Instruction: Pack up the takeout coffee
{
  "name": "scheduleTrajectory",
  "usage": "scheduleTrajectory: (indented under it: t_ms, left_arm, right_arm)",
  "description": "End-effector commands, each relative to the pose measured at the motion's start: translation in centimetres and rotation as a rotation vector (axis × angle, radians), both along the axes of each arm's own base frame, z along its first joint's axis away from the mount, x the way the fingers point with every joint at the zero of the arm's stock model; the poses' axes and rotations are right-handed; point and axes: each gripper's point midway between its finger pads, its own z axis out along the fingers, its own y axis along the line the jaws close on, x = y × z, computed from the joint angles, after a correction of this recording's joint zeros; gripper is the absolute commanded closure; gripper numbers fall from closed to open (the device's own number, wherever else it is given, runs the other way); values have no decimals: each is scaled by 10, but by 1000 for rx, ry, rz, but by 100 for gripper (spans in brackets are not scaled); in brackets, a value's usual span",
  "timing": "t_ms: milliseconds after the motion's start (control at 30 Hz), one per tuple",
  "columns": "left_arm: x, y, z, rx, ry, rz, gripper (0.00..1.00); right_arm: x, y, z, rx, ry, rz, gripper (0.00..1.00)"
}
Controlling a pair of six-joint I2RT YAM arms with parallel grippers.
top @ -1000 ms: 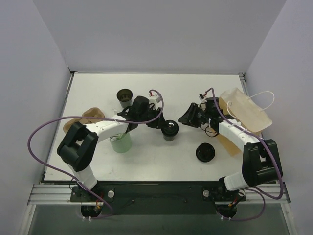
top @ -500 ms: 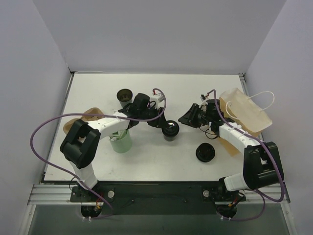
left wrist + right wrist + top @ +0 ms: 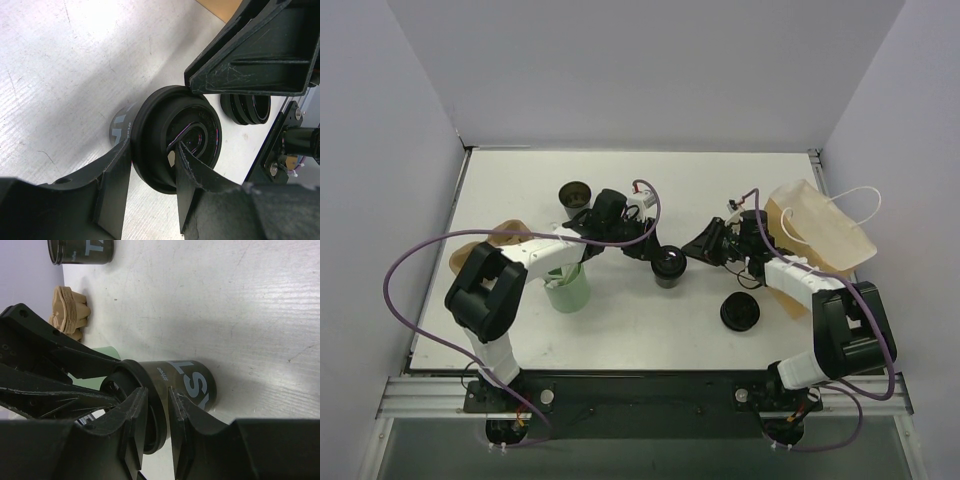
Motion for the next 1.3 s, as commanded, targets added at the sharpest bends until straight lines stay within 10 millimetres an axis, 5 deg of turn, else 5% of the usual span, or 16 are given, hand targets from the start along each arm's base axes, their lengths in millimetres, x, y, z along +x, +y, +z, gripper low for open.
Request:
scheduleTrajectory:
  t_ms: [0,367,800,1133,1267]
  left_arm:
    - [-28,48,-90,293,139,17,54]
    - [-36,54,-104,312,149,58,54]
    - [-46,68,-121,329,158,160,54]
    - [-60,81,-149,359,199,221,55]
    - [-66,85,-152,370,213,226,55]
  right_arm:
    - [-9,12,-6,57,-10,58,76]
    - [-37,12,-30,80,5,111,79]
    - [-72,-17,-91,-85,93,34,85]
    - [-90,-19,-136,-231,146,23,86]
    - [-83,-6,-127,-160,127,25,87]
